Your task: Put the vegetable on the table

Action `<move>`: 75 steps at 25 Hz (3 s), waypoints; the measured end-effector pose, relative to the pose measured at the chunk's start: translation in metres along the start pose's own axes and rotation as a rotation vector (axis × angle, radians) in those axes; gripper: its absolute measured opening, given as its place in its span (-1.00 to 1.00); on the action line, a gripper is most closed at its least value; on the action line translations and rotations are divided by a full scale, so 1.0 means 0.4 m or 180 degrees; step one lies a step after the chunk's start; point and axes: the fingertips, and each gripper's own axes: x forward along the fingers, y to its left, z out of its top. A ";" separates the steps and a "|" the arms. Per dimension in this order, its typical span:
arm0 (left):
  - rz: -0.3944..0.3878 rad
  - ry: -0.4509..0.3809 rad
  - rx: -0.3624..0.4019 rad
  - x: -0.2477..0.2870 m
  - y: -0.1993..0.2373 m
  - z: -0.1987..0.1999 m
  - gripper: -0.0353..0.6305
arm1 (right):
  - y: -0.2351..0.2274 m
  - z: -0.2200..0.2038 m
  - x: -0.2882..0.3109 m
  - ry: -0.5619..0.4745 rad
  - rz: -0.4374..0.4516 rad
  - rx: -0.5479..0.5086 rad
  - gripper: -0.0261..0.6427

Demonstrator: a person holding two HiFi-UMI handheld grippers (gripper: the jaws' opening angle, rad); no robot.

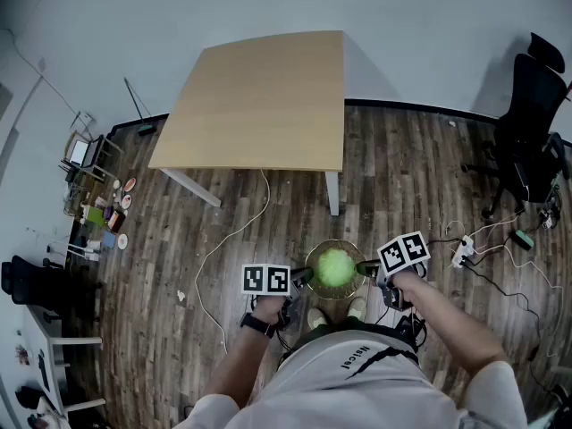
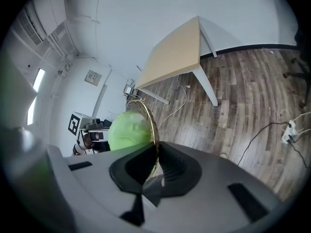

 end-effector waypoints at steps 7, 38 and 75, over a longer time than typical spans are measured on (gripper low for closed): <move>0.0015 -0.0033 -0.0029 0.021 -0.023 -0.004 -0.80 | -0.023 0.001 -0.020 0.0024 0.0009 -0.0040 -0.83; 0.0083 -0.0145 -0.0061 0.008 0.176 0.385 -0.80 | 0.017 0.410 0.143 0.0002 0.0086 -0.0016 -0.83; 0.0371 -0.0019 -0.0026 0.208 0.492 1.228 -0.81 | -0.116 1.285 0.366 -0.0099 -0.0023 0.0132 -0.83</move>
